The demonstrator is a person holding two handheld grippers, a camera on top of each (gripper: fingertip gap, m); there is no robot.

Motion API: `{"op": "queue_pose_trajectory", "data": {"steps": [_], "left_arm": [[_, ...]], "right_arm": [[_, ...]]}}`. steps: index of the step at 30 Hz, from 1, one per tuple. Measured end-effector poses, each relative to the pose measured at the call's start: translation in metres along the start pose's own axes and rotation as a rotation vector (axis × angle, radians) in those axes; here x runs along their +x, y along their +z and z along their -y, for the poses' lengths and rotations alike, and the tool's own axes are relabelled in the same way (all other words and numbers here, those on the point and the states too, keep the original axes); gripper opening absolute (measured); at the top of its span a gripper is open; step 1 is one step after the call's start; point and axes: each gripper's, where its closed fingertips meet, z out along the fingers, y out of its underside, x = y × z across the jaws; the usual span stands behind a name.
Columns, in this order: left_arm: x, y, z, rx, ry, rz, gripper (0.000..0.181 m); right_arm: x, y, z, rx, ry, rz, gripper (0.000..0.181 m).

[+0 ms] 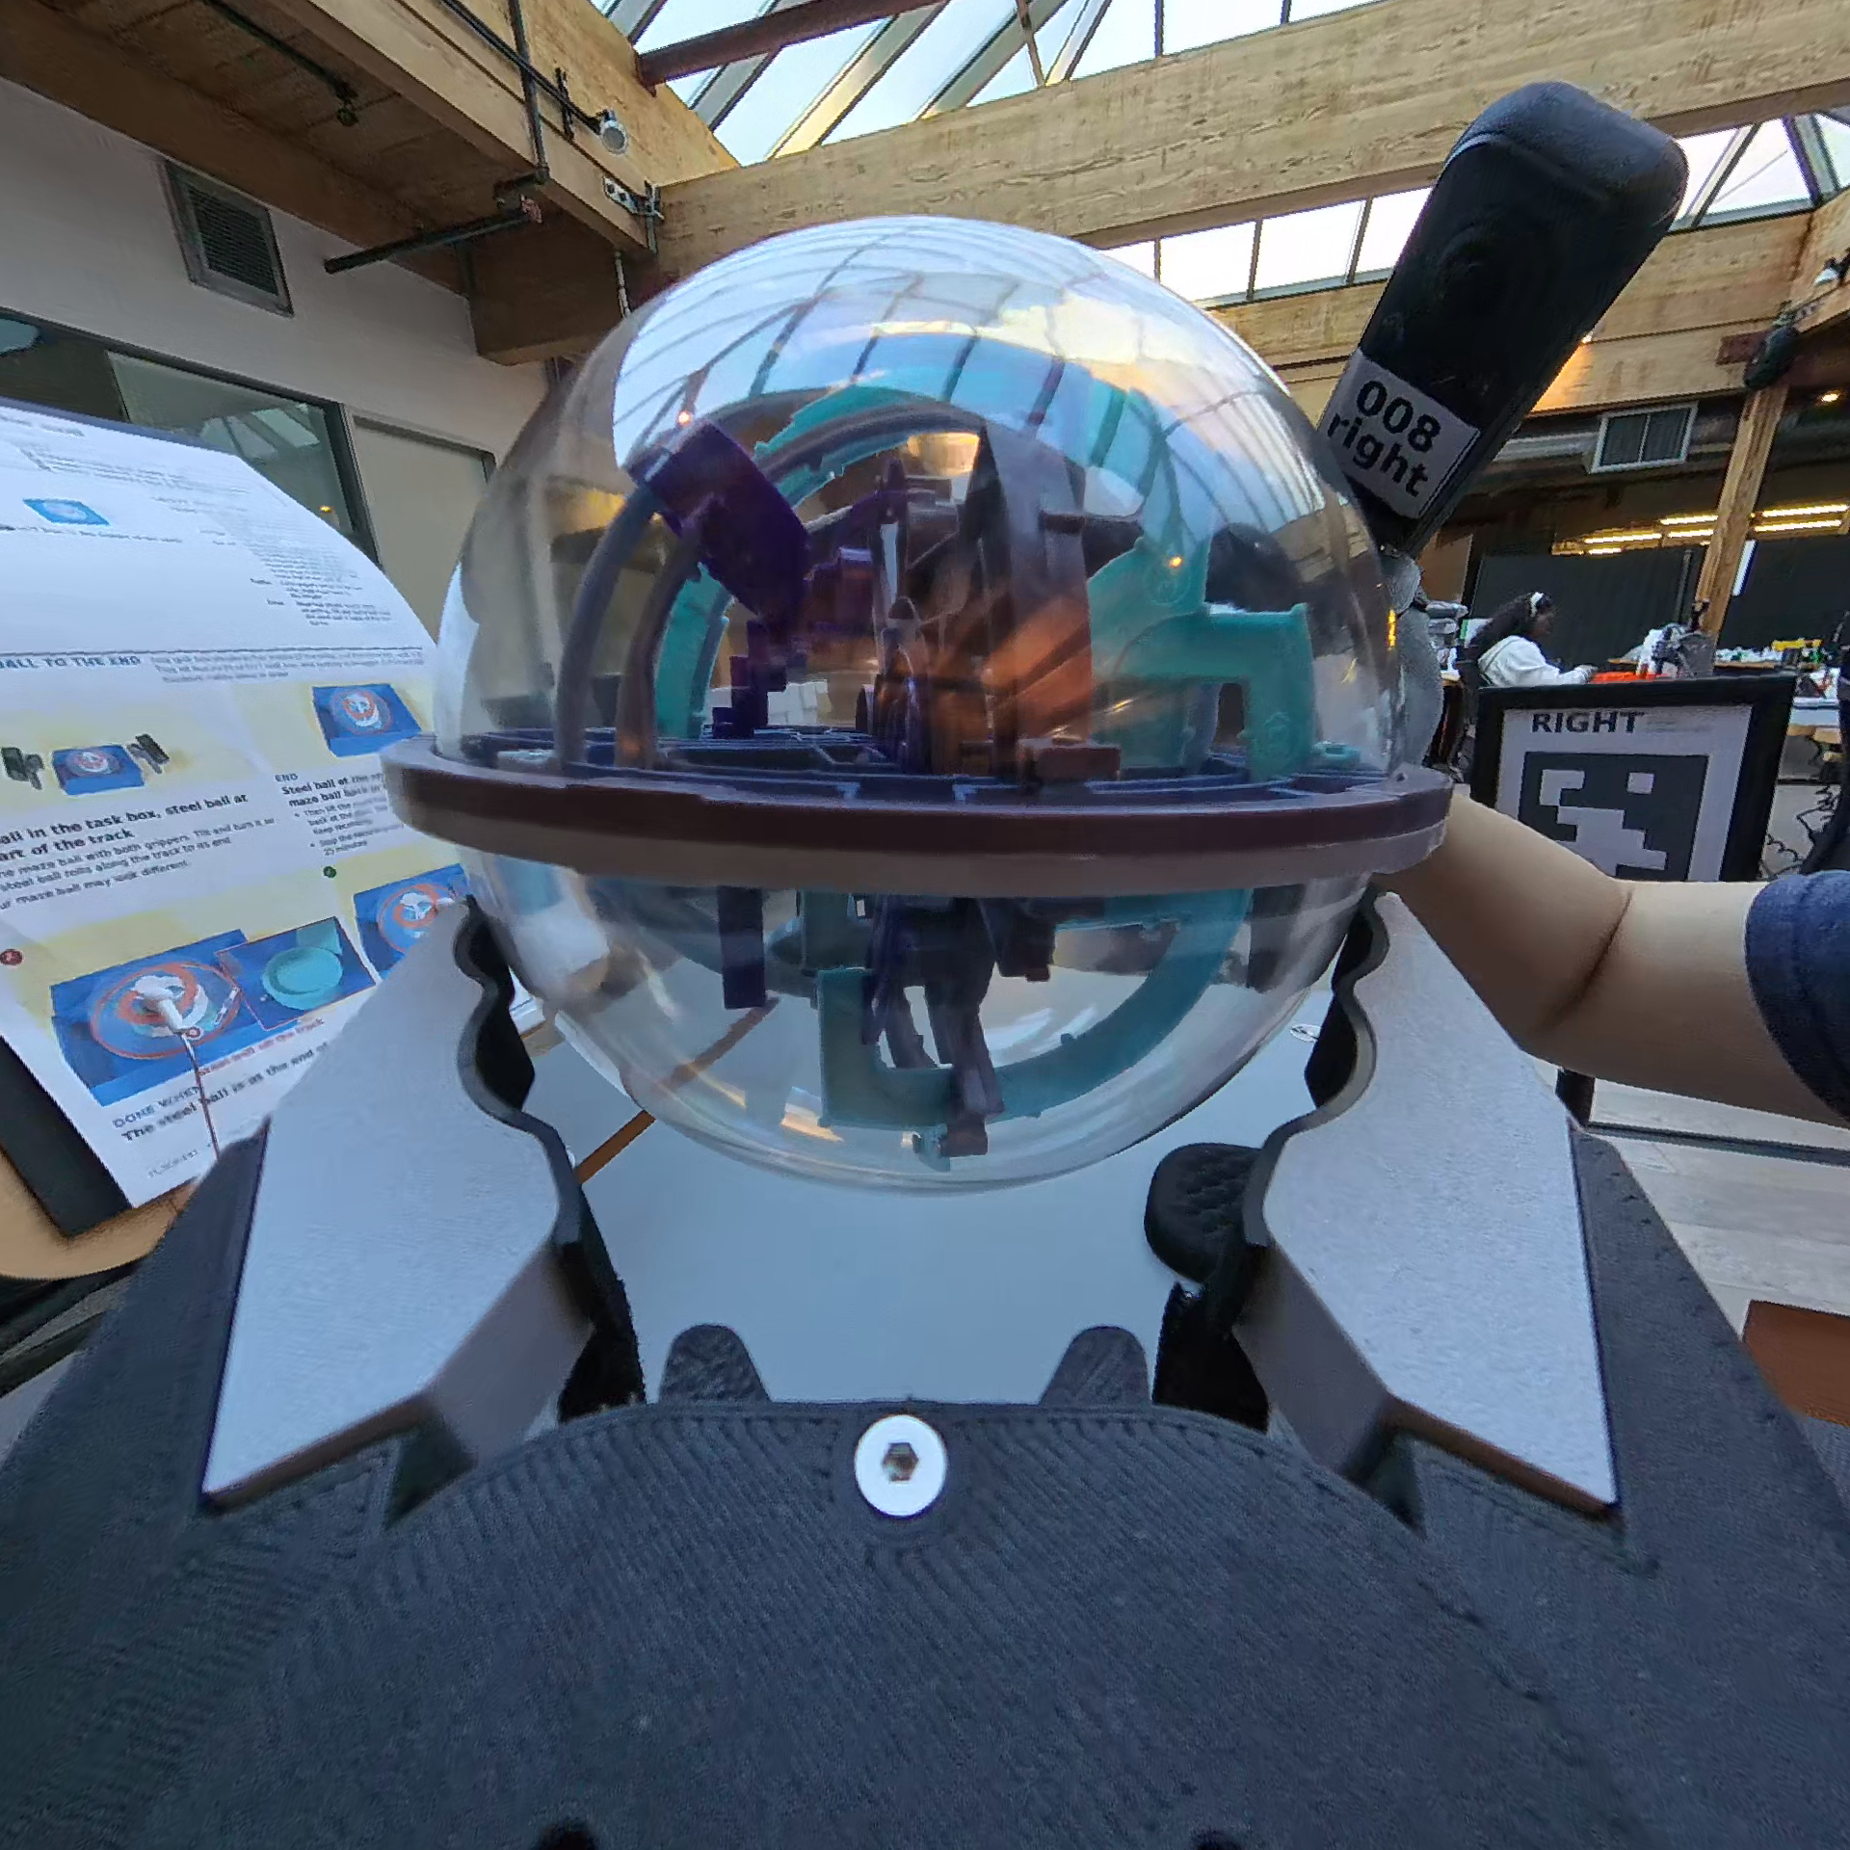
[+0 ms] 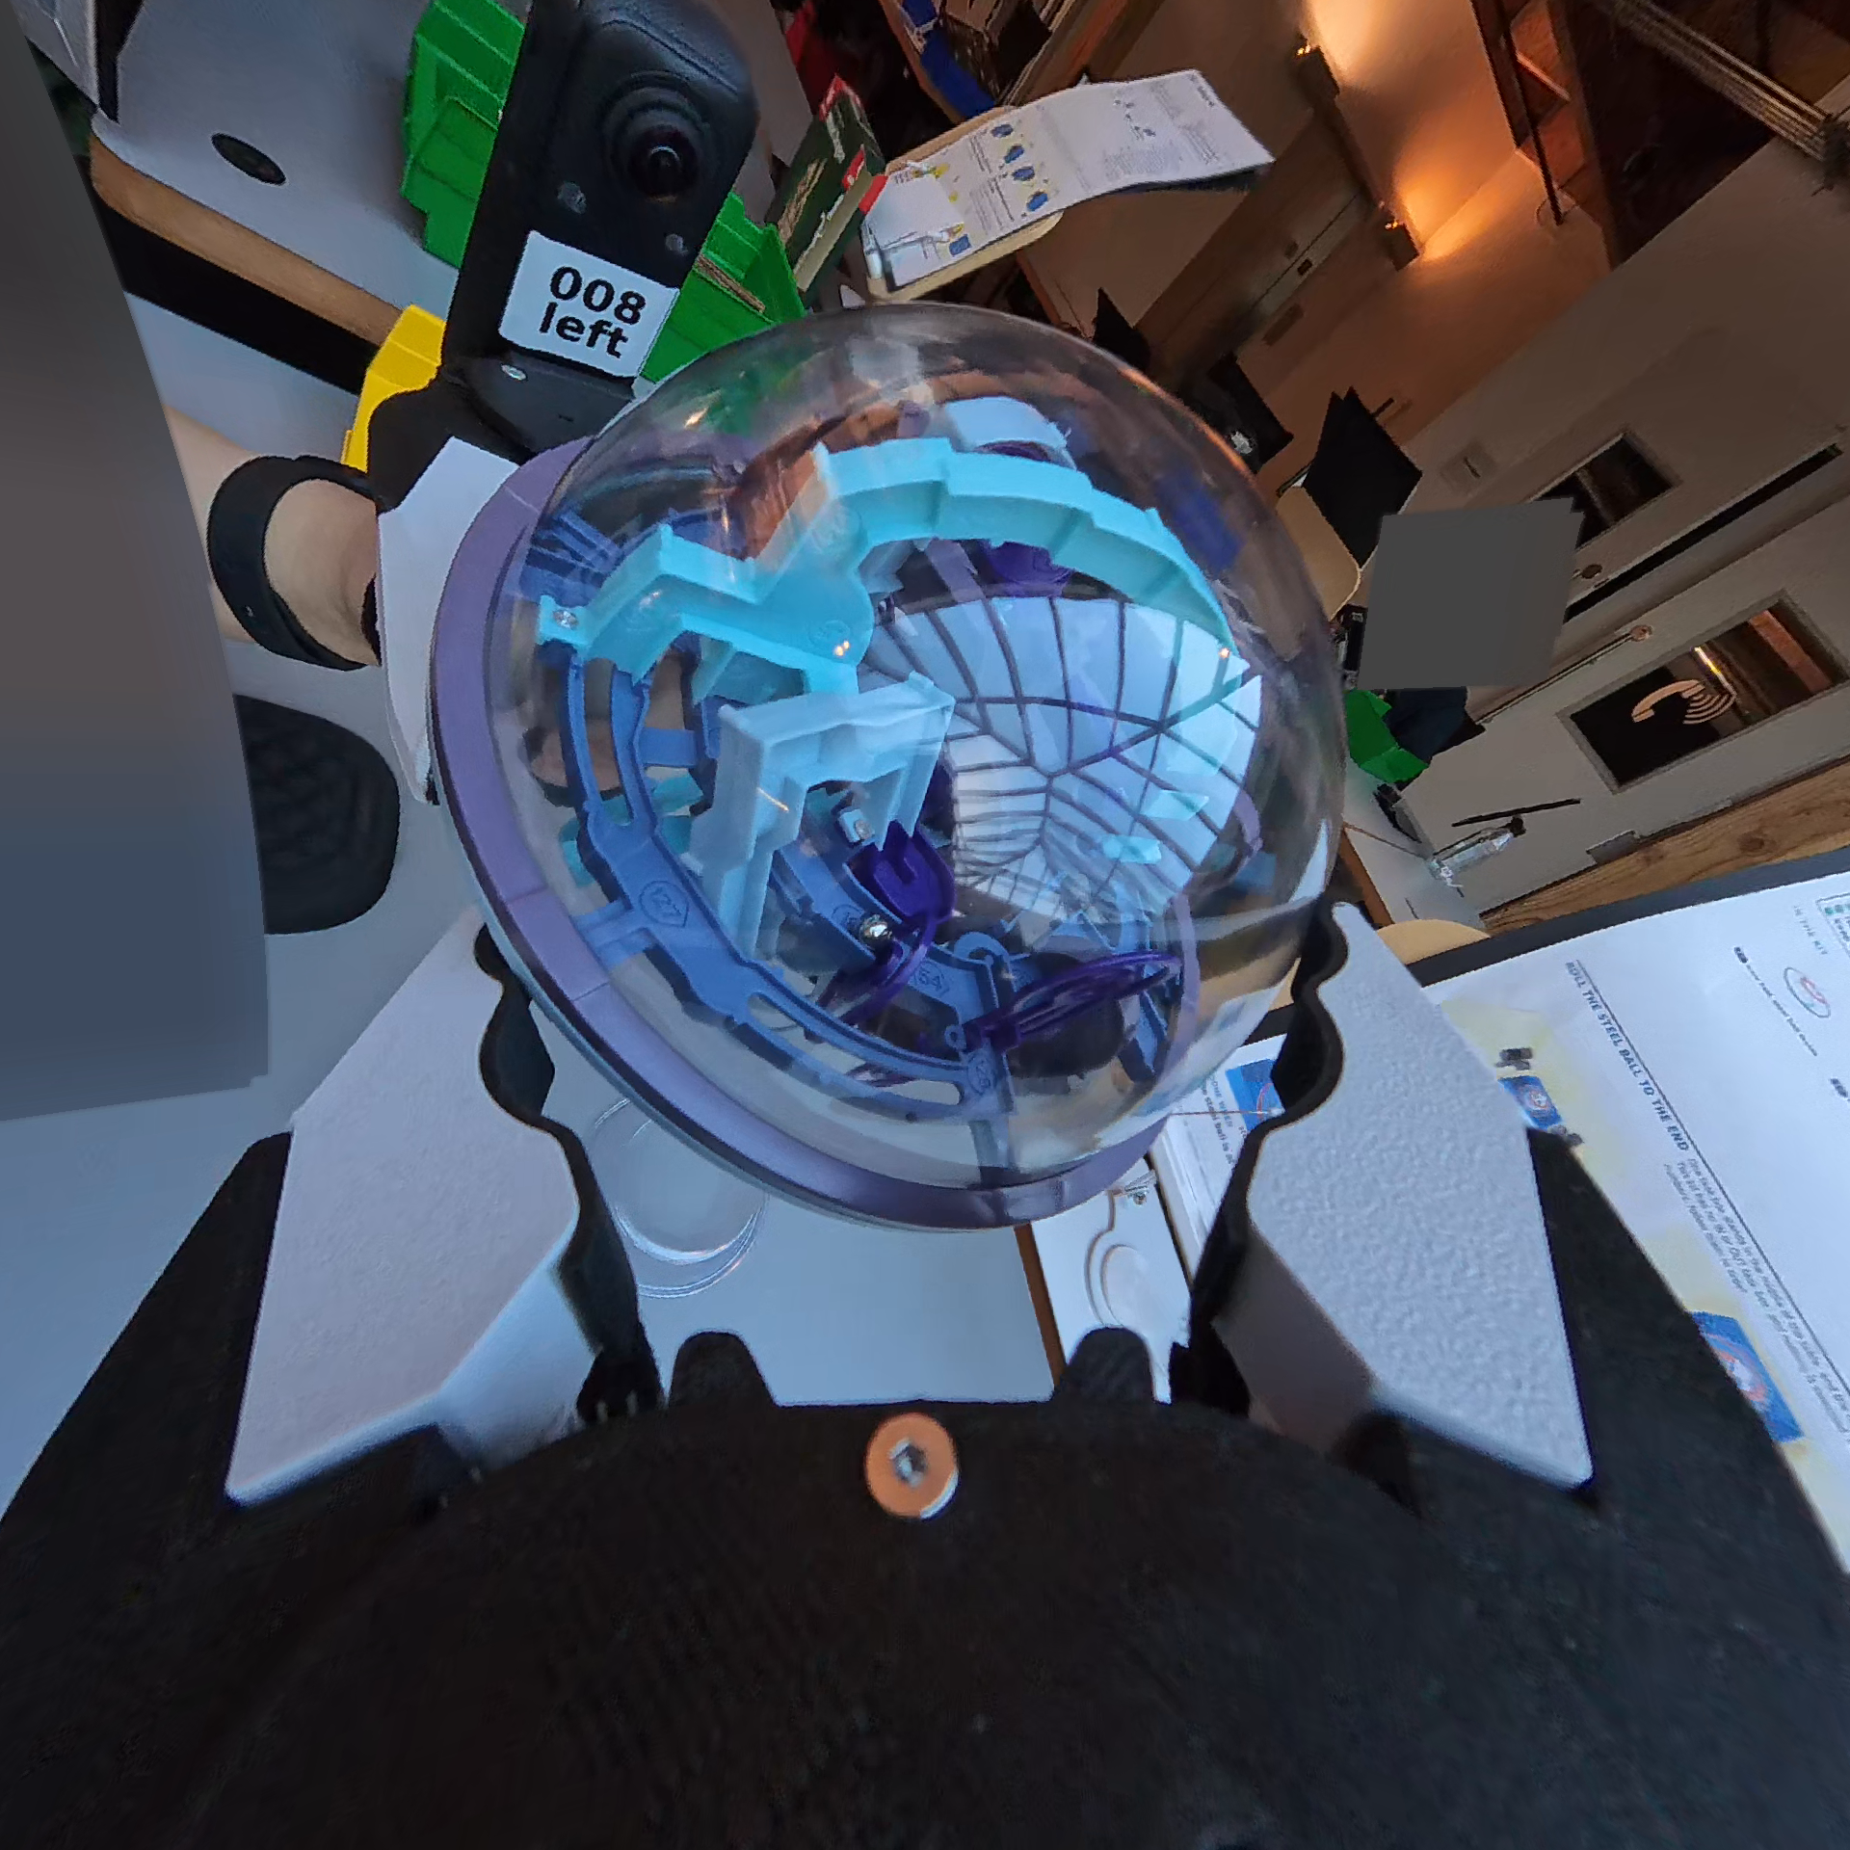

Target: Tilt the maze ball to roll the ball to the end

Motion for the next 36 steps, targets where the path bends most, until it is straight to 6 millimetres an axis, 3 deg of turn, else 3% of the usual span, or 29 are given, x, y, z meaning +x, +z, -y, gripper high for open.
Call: {"op": "queue_pose_trajectory", "data": {"steps": [14, 36], "left_arm": [[0.007, 0.019, 0.061, 0.007, -0.007, 0.004, 0.157], [0.01, 0.009, 0.065, 0.045, 0.0, -0.079, 0.157]], "right_arm": [[0.035, -0.027, 0.045, -0.004, 0.016, 0.002, 0.149], [0.028, -0.022, 0.054, -0.03, 0.013, -0.072, 0.149]]}}
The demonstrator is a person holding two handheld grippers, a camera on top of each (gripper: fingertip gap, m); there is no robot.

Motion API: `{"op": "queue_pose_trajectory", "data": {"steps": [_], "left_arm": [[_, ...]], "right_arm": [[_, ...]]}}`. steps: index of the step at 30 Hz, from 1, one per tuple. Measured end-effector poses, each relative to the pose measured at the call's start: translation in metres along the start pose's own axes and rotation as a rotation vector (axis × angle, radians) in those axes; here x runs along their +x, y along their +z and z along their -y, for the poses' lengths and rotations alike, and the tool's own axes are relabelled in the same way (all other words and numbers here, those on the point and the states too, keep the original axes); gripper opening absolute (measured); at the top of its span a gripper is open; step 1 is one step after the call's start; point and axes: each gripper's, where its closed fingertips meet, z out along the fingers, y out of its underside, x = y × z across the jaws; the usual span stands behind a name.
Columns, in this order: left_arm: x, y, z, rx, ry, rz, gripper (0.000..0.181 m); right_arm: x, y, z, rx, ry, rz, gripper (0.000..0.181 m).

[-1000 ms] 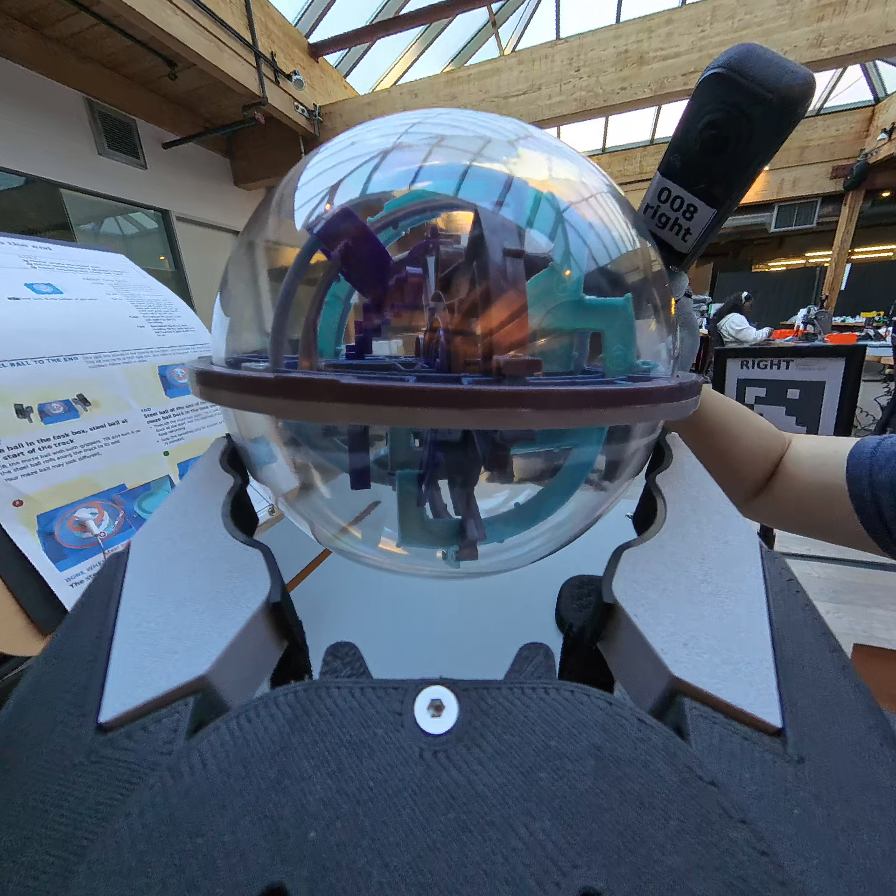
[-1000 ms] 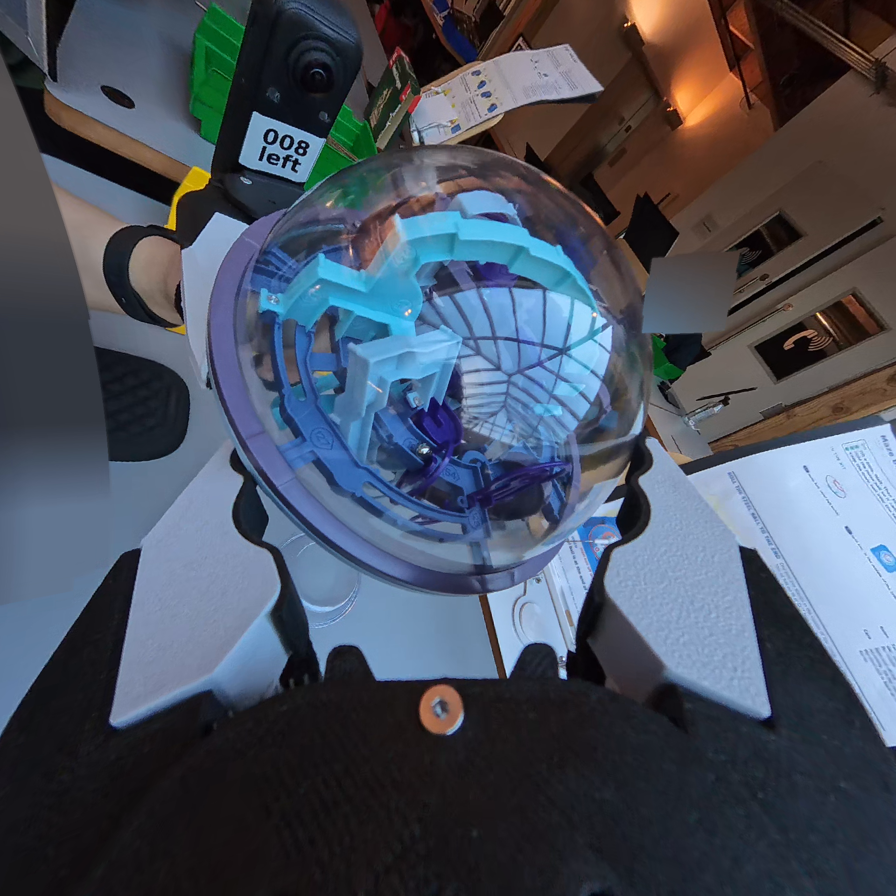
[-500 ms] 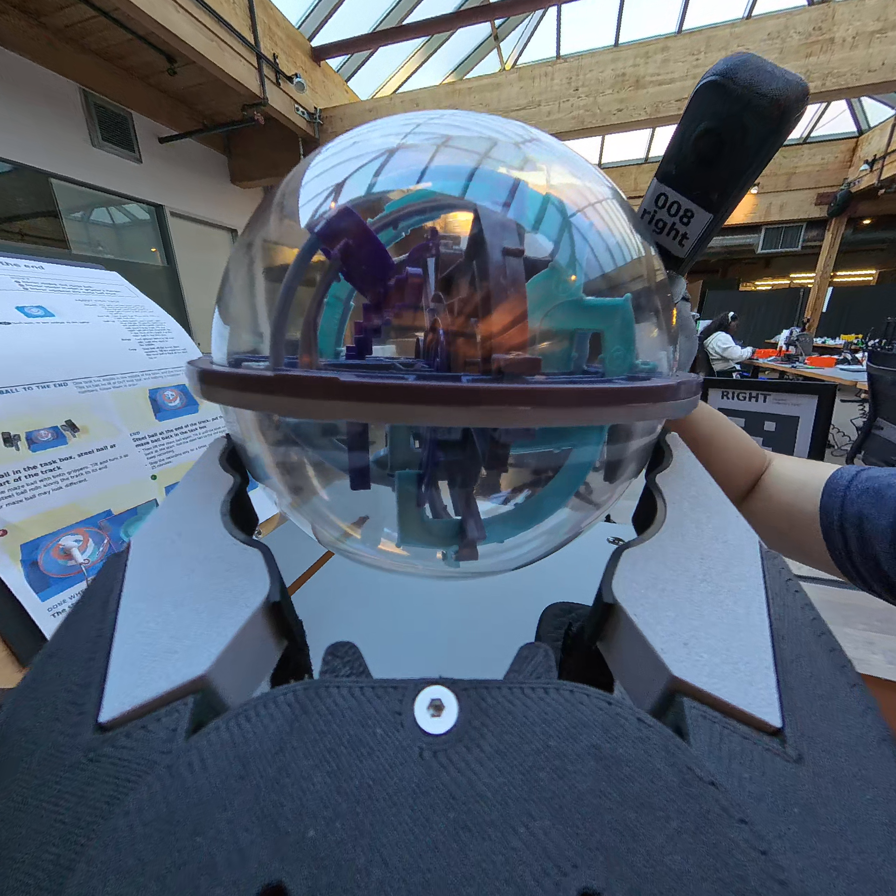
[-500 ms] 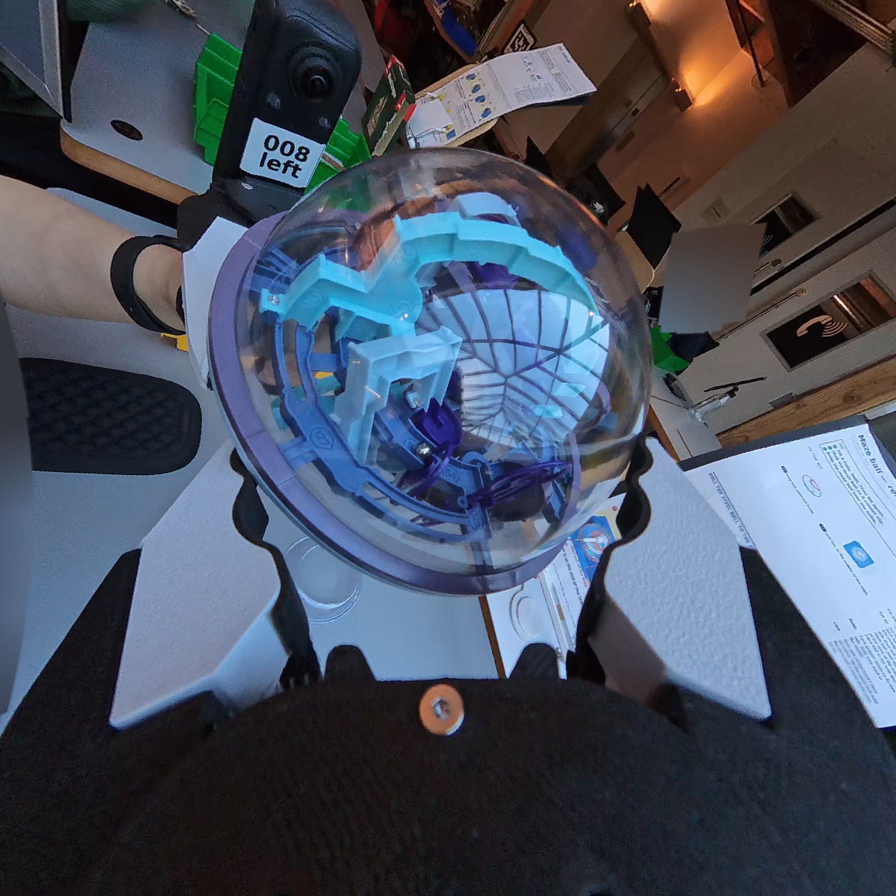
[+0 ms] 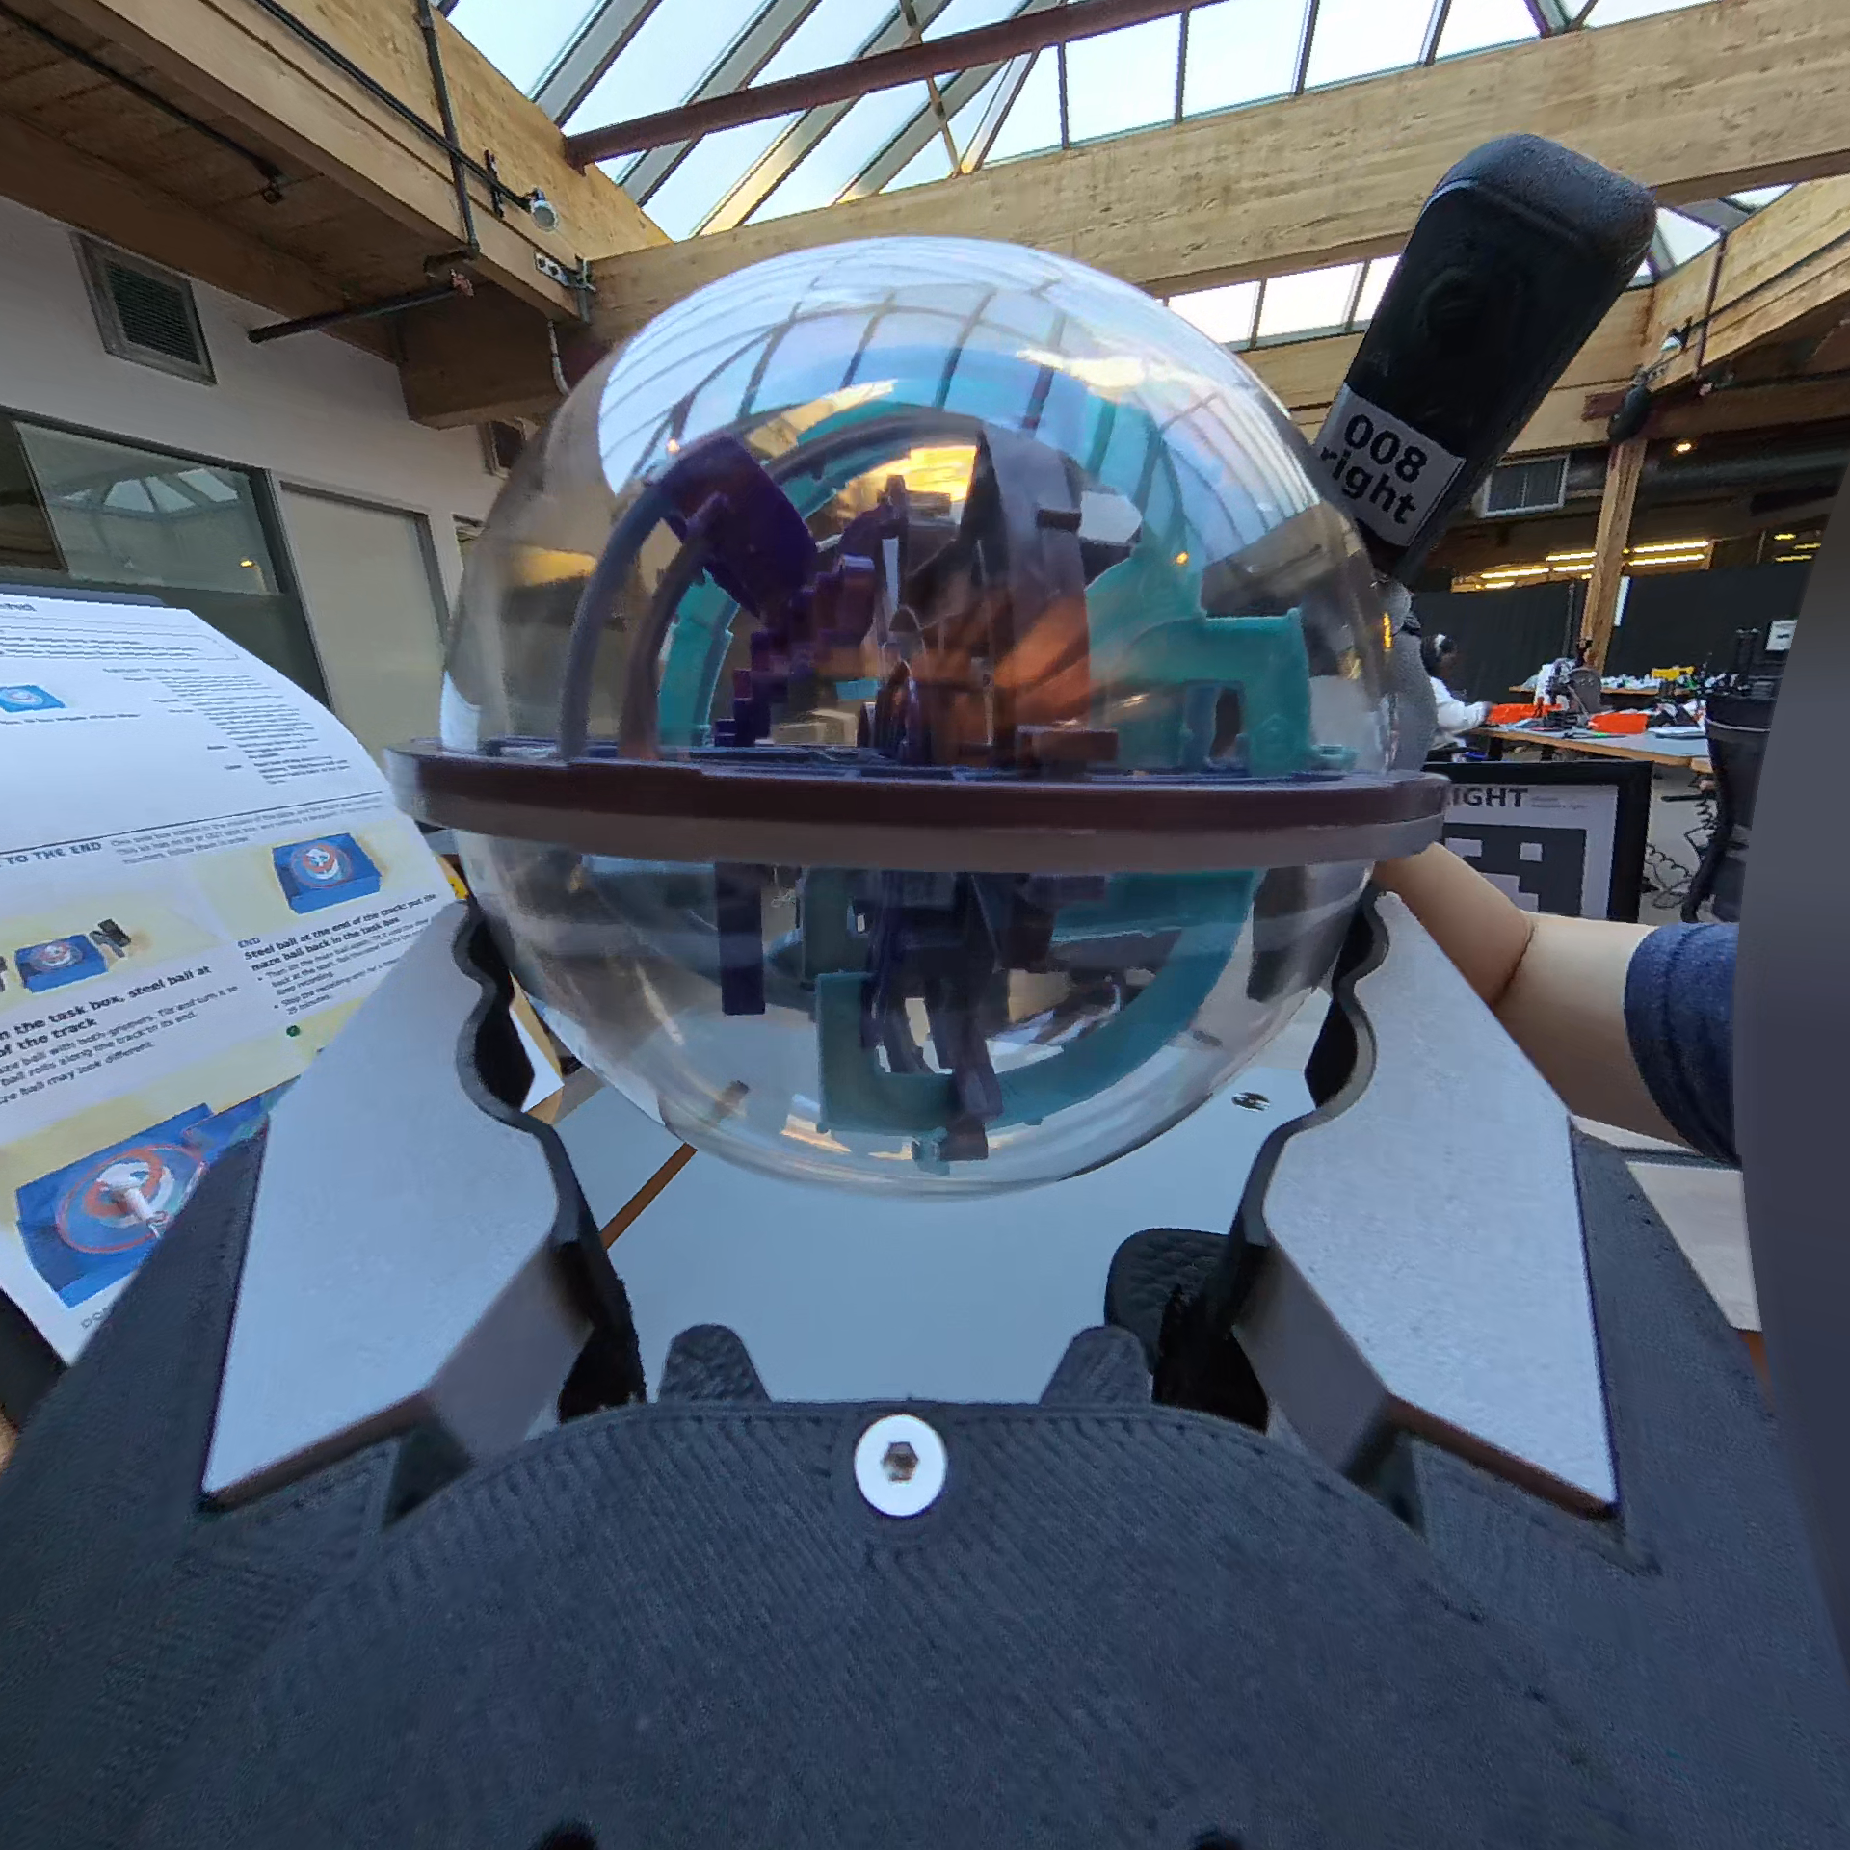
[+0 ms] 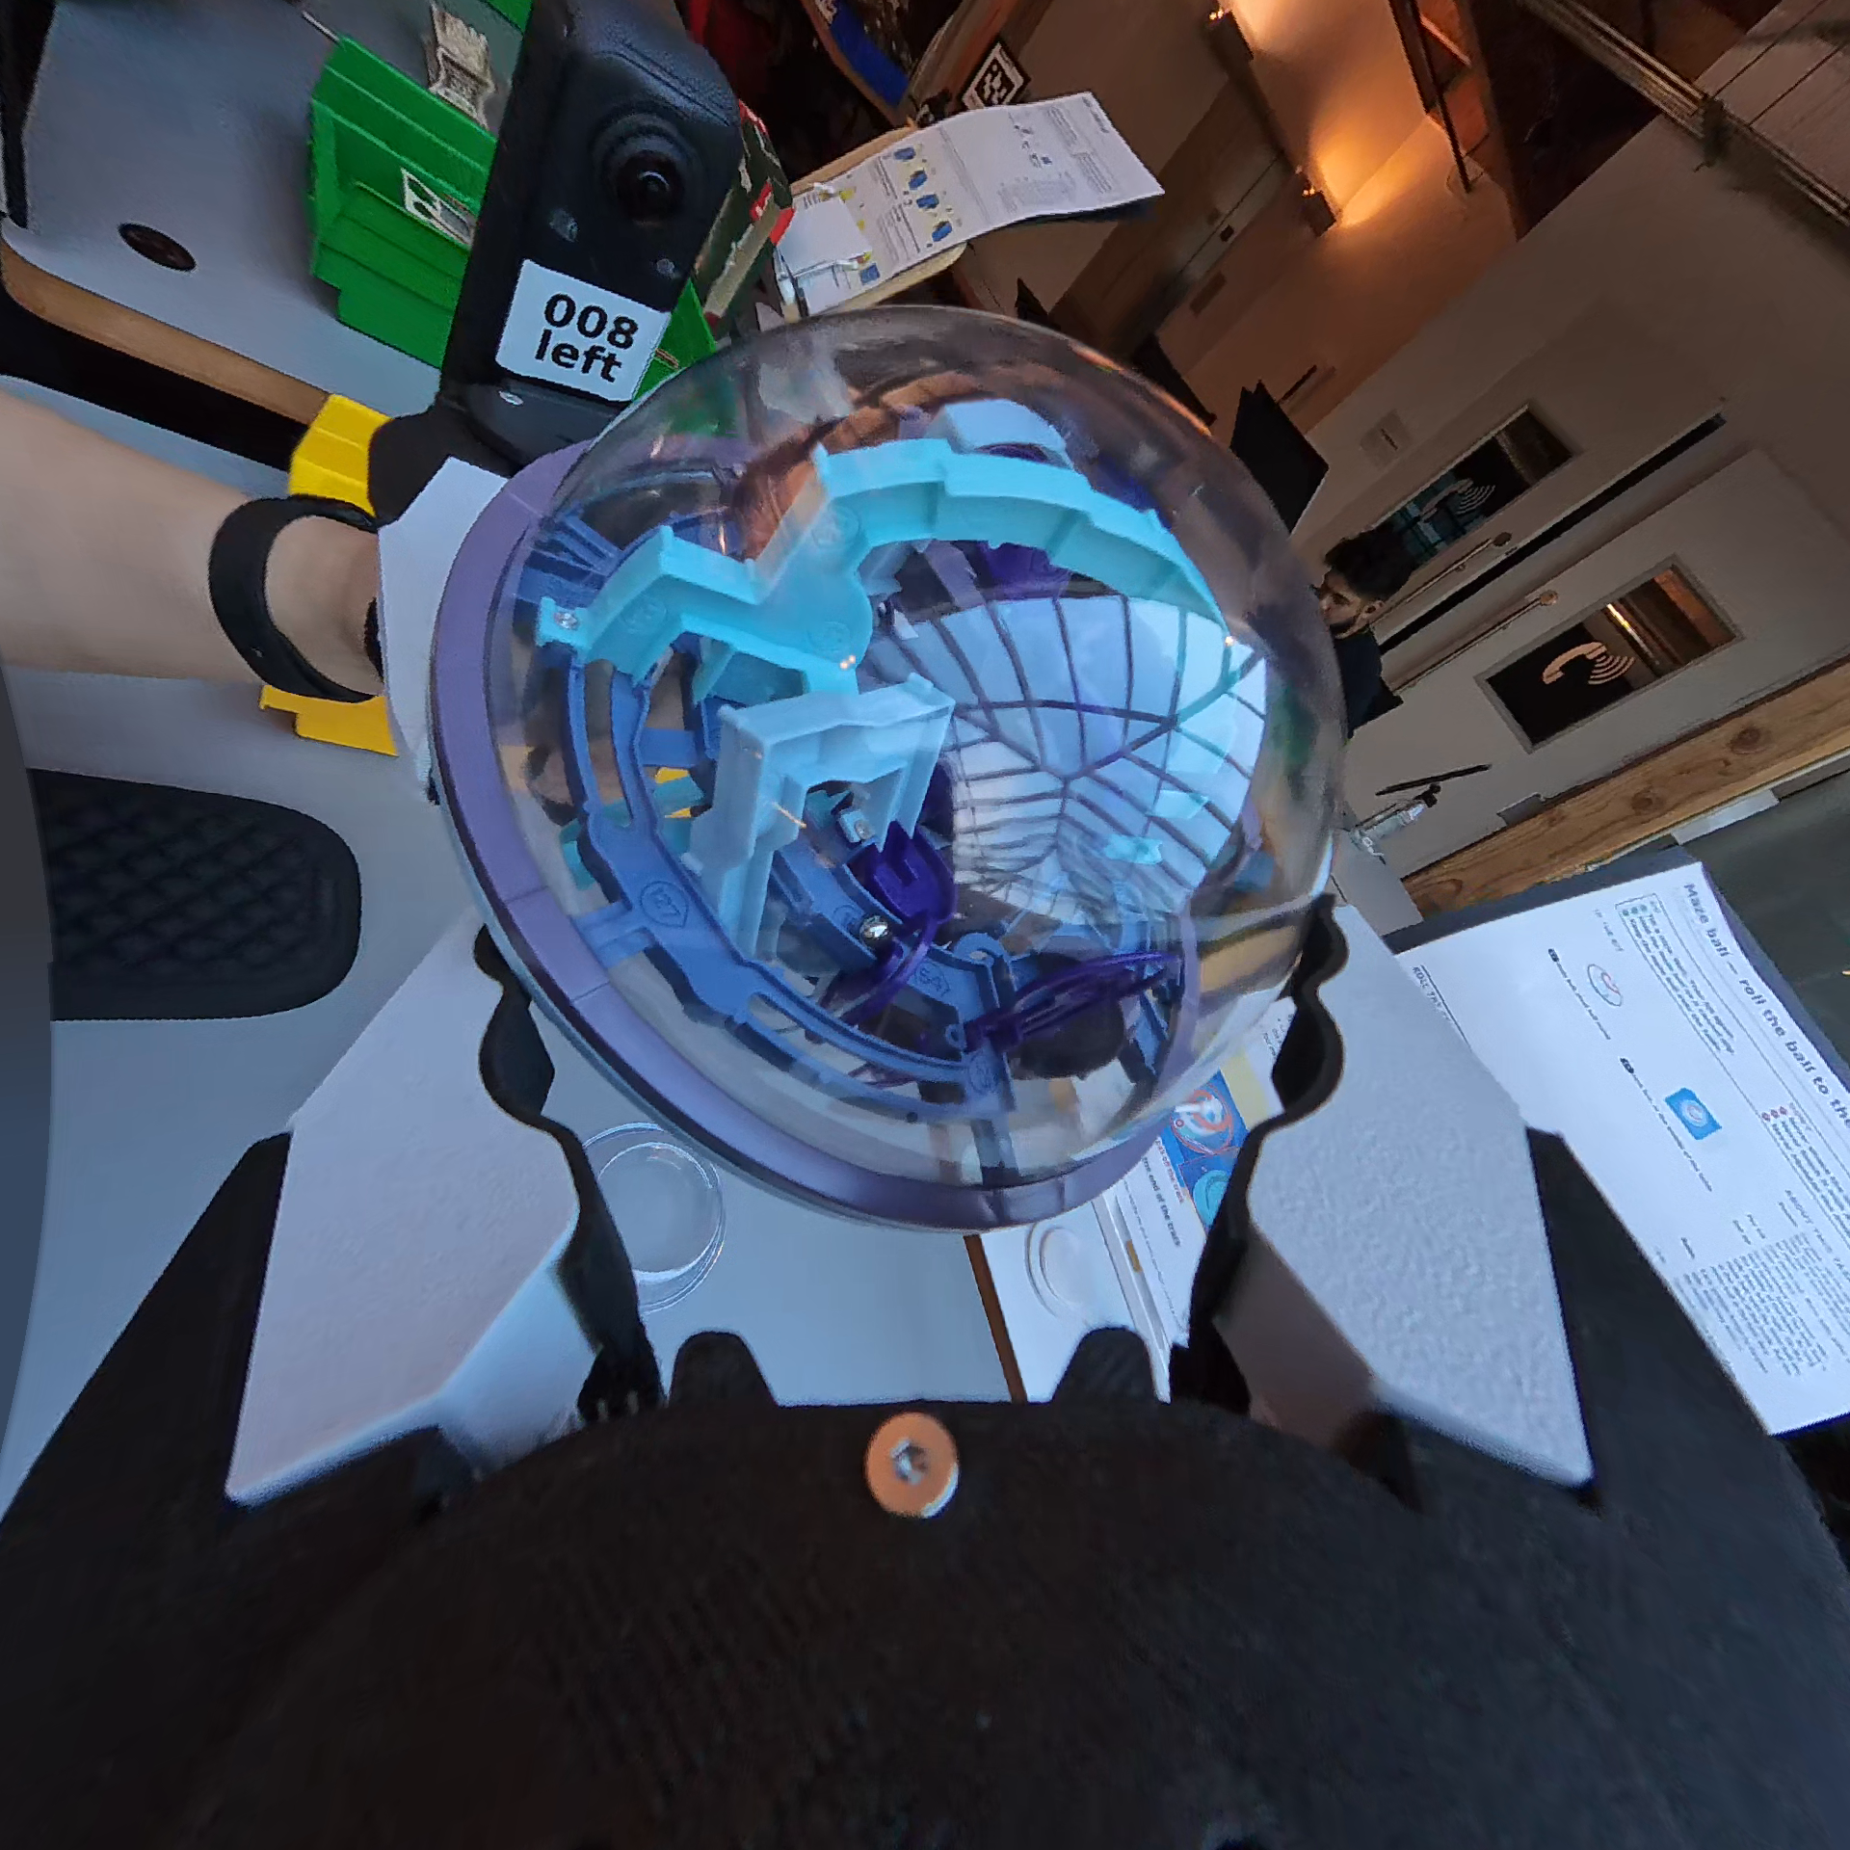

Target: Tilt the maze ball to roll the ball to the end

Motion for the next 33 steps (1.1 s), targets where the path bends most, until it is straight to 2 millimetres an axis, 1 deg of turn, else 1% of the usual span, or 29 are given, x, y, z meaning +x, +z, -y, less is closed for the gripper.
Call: {"op": "queue_pose_trajectory", "data": {"steps": [9, 14, 18, 25, 29, 33], "left_arm": [[0.003, -0.009, -0.002, 0.016, 0.017, -0.074, 0.158], [0.004, -0.011, -0.007, 0.021, 0.023, -0.082, 0.158], [0.004, -0.014, -0.014, 0.022, 0.005, -0.085, 0.158], [0.004, -0.022, -0.038, 0.011, -0.027, -0.078, 0.158], [0.003, -0.027, -0.056, 0.001, -0.058, -0.066, 0.158], [0.001, -0.033, -0.079, -0.021, -0.088, -0.057, 0.158]], "right_arm": [[-0.009, 0.003, 0.002, -0.053, -0.008, -0.071, 0.149], [-0.013, 0.005, 0.0, -0.039, -0.023, -0.078, 0.148], [-0.018, 0.008, -0.005, -0.016, -0.006, -0.075, 0.149], [-0.034, 0.016, -0.023, 0.029, 0.032, -0.064, 0.149], [-0.044, 0.023, -0.039, 0.05, 0.082, -0.055, 0.149], [-0.057, 0.031, -0.058, 0.055, 0.119, -0.044, 0.149]]}}
